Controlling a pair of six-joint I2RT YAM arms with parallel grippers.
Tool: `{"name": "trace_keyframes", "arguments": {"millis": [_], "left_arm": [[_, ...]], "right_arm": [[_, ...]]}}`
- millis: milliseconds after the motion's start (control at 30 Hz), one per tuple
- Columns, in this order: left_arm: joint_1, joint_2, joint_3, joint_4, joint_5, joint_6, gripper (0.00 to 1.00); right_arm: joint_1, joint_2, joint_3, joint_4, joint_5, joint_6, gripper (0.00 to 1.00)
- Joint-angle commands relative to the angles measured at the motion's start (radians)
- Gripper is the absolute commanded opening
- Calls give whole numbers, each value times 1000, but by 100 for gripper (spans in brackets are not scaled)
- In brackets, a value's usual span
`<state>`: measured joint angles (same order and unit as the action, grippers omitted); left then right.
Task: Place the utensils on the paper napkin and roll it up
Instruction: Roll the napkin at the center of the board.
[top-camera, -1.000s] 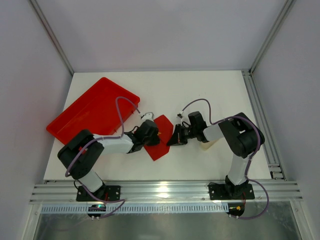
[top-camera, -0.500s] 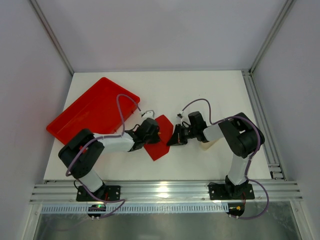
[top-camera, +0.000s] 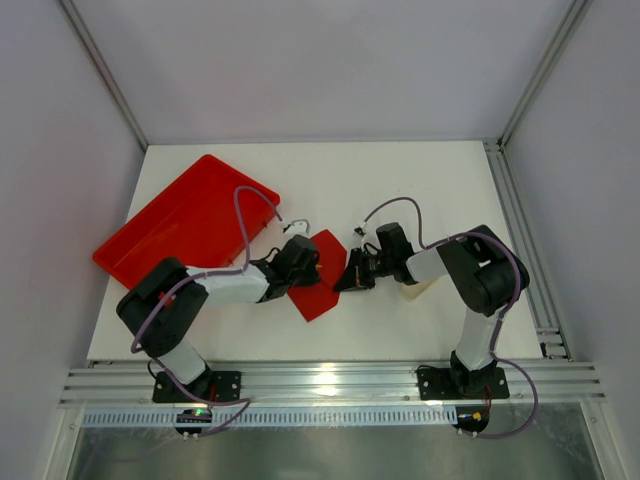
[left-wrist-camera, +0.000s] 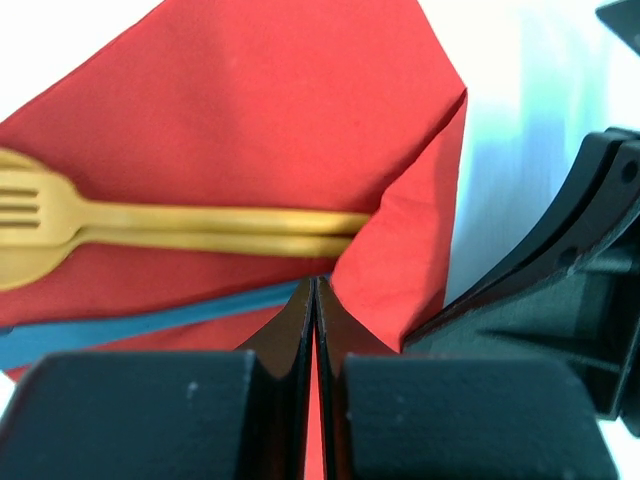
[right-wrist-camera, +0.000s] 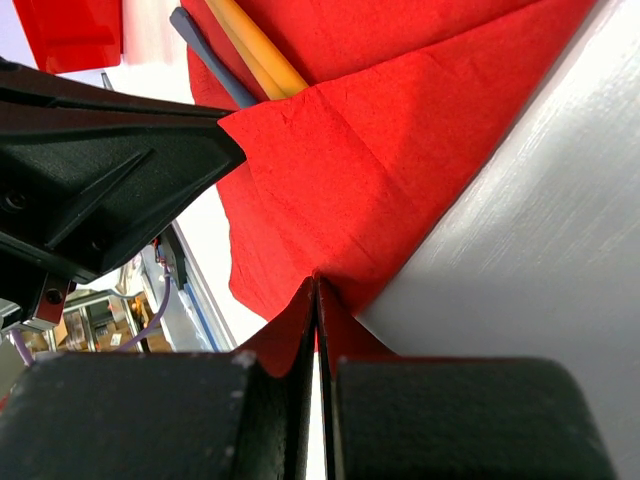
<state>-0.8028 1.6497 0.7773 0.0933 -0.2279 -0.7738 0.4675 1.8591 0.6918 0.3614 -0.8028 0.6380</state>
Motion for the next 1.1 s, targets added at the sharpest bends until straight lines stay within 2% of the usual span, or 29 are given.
{"name": "trace_keyframes", "arguments": {"millis": [0,367,1067], "left_arm": [[5,-70,-33,5,-37,7,0],[5,-88,-82,-23,-60,-10,0],[22,-25,-1,-43,-105,51,0]], "right_arm": [[-3,12,12,-27,59,-43,4],[-3,17,3,-18,57,-41,4],[-3,18,-2,-19,60,-40,4]]}}
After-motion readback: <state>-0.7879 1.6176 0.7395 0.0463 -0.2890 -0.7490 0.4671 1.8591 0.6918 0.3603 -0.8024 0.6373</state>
